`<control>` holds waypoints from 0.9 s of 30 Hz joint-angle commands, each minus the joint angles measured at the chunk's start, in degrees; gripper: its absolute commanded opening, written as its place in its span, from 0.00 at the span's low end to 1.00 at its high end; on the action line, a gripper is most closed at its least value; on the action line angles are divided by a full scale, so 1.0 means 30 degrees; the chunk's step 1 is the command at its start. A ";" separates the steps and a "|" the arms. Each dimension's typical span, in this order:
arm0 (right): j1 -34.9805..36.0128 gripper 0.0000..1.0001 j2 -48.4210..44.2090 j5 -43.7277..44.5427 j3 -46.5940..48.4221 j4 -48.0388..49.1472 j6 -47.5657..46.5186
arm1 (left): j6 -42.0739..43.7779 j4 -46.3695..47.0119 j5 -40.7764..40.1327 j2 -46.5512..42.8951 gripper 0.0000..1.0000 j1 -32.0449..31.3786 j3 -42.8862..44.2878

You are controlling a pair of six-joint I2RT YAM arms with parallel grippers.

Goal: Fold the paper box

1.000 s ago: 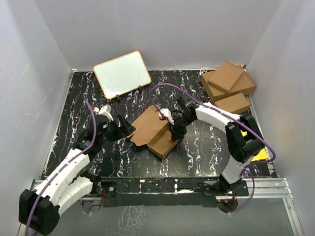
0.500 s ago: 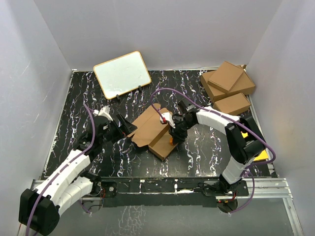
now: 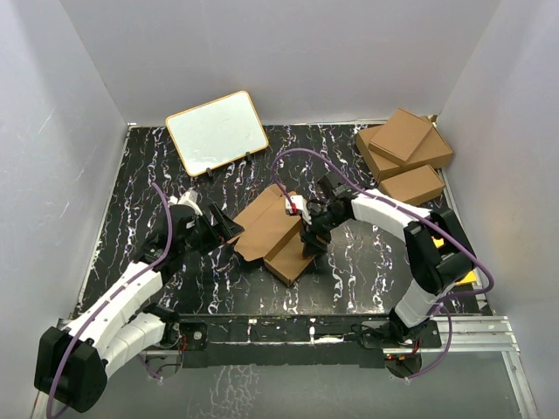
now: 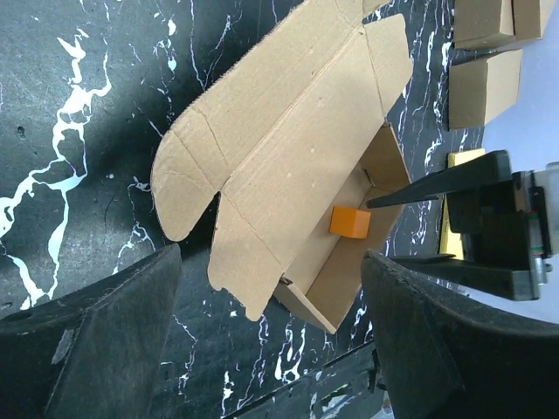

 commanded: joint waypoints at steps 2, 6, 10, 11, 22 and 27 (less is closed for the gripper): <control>-0.1038 0.57 -0.0784 -0.4095 0.1683 0.0382 0.0672 | -0.0388 0.0242 0.0350 -0.0099 0.78 0.0105 0.0142; -0.2416 0.56 -0.0735 -0.6770 0.2496 0.0410 0.1486 | -0.0951 0.0629 0.0458 -0.0030 0.74 0.0102 -0.0129; -0.3653 0.55 -0.0909 -0.8029 0.3025 0.1662 0.3702 | -0.1310 0.0699 0.0526 0.0104 0.70 0.0109 -0.0208; -0.3845 0.55 -0.1008 -0.7588 0.3031 0.3214 0.4992 | -0.1306 0.0628 0.0511 0.0136 0.70 0.0094 -0.0186; -0.4840 0.96 -0.0427 -0.3540 0.5804 0.9888 1.0768 | 0.1067 -0.2749 -0.0912 -0.0366 0.68 -0.0067 0.2153; -0.5536 0.99 0.4549 -0.6633 1.2622 0.1692 0.8291 | 0.0903 -0.1716 -0.0004 -0.0961 0.69 -0.0067 0.1400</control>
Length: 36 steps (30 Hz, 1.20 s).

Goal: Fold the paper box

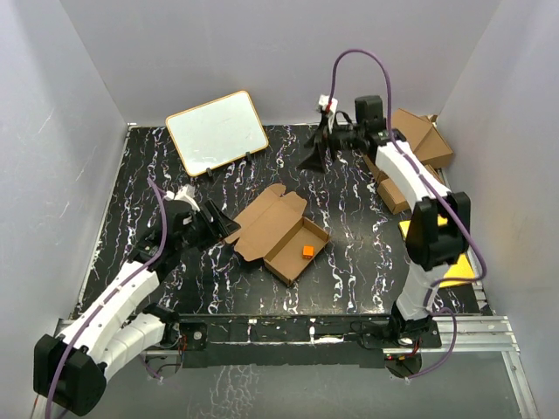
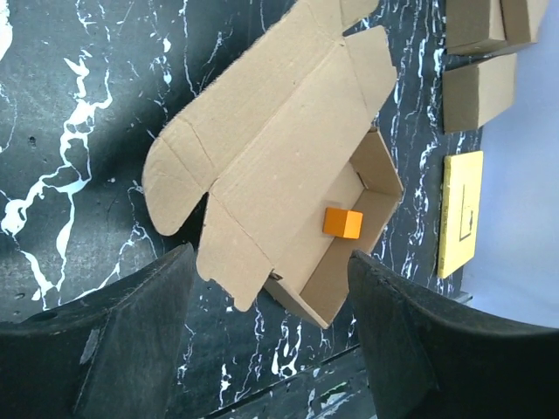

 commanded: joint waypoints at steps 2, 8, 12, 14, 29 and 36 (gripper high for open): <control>-0.0519 1.00 0.2707 -0.1593 0.3664 -0.3594 -0.0506 | -0.0277 0.0612 0.0806 -0.0974 0.68 -0.0060 -0.0783; -0.0653 0.99 0.1977 -0.1797 0.1643 -0.1995 0.1216 | -0.2373 0.2711 0.1525 -0.1479 0.64 -0.0060 -0.2781; -0.0638 0.99 0.2266 -0.1607 0.1350 -0.2606 0.0973 | -0.2451 0.2593 0.1378 -0.0717 0.57 -0.0067 -0.2881; -0.0606 0.99 0.2269 -0.1618 0.1039 -0.2493 0.0987 | -0.2654 0.3299 0.1527 -0.0122 0.52 -0.0060 -0.3060; -0.0571 0.99 0.2570 -0.1207 0.0543 -0.2171 0.1199 | -0.1792 0.2240 0.0468 0.0937 0.45 -0.0062 -0.2719; -0.0226 0.99 0.3088 -0.0738 0.0600 -0.2143 0.1671 | -0.1911 0.3331 0.1078 0.1569 0.45 -0.0060 -0.2994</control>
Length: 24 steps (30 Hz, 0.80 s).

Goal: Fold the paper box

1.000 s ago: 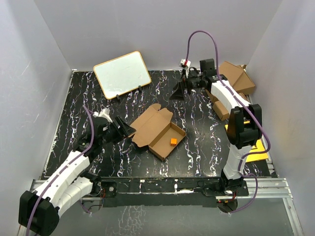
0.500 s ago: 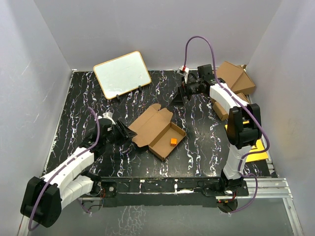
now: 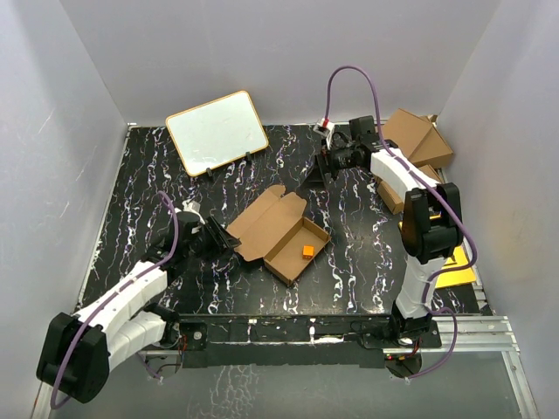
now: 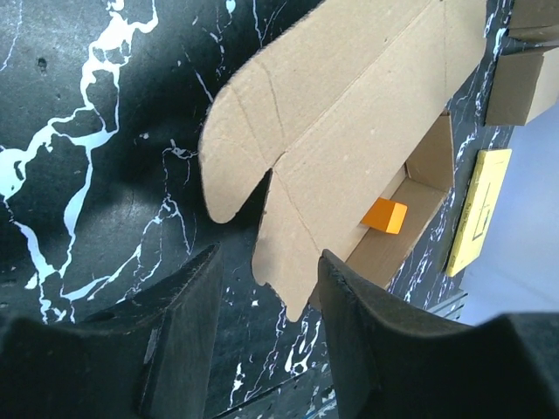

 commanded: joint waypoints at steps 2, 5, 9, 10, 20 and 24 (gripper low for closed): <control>0.0229 0.99 0.0430 0.0106 0.0157 0.0753 0.0898 | -0.0111 0.1304 0.0652 0.0395 0.45 -0.0060 -0.0019; 0.0241 0.98 0.0786 0.0236 0.0308 0.0675 0.1148 | -0.0337 0.2025 0.1017 0.0900 0.44 -0.0046 -0.0112; 0.0235 0.98 0.0987 0.0161 0.0376 0.0648 0.1264 | -0.0480 0.2501 0.1157 0.1249 0.41 -0.0060 -0.0222; 0.0242 0.98 0.0994 0.0184 0.0389 0.0650 0.1268 | -0.0474 0.2549 0.1172 0.1344 0.38 -0.0052 -0.0217; 0.0165 0.98 0.1097 0.0507 0.0245 0.0758 0.1309 | 0.1279 0.2178 0.1158 0.2833 0.12 -0.0060 0.1187; -0.0223 0.97 0.1297 0.0453 0.0422 0.0832 0.1753 | 0.3720 0.1323 0.1011 0.3608 0.00 -0.0060 0.2662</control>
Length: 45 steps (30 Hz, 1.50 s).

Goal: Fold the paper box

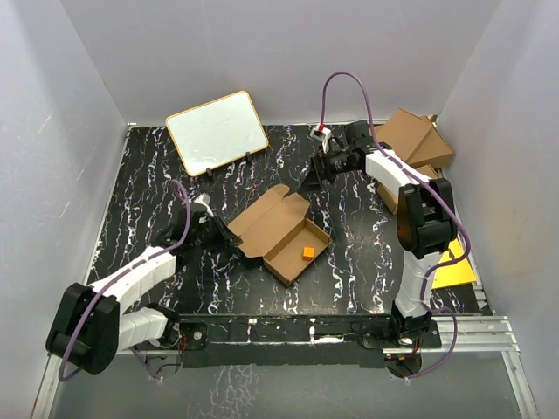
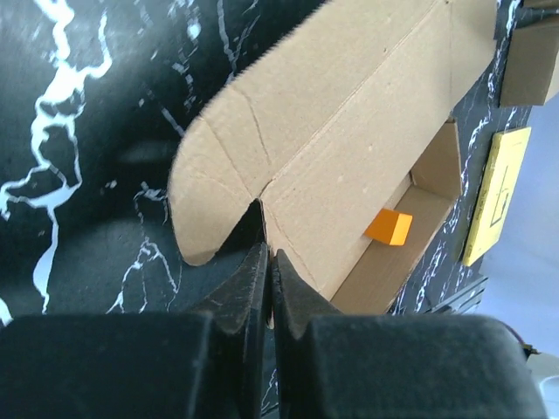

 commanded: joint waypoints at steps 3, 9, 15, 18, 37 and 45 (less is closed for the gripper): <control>-0.1036 0.97 0.0186 -0.0275 0.0535 0.0792 0.0829 | 0.4882 -0.1091 -0.0092 0.0815 0.00 -0.0060 0.2856; -0.2279 0.97 -0.0224 -0.1386 -0.0076 0.0484 0.0502 | 0.8397 -0.1592 0.0259 0.1876 0.00 -0.0060 0.4959; -0.2467 0.96 -0.1462 -0.1318 -0.1867 0.0229 -0.0372 | 1.0385 -0.2308 0.0536 0.3192 0.00 -0.0060 0.6660; -0.2614 0.92 -0.1496 -0.1352 -0.2265 -0.0300 -0.1098 | 1.0976 -0.2531 0.0584 0.3531 0.00 -0.0060 0.7176; -0.1876 0.53 -0.1784 -0.2738 -0.2425 -0.3665 -0.5317 | 1.2093 -0.2527 0.0935 0.3515 0.00 -0.0063 0.7801; -0.1485 0.26 -0.2304 -0.1895 -0.2742 -0.3625 -0.5508 | 1.1976 -0.2605 0.0795 0.3550 0.00 -0.0060 0.8060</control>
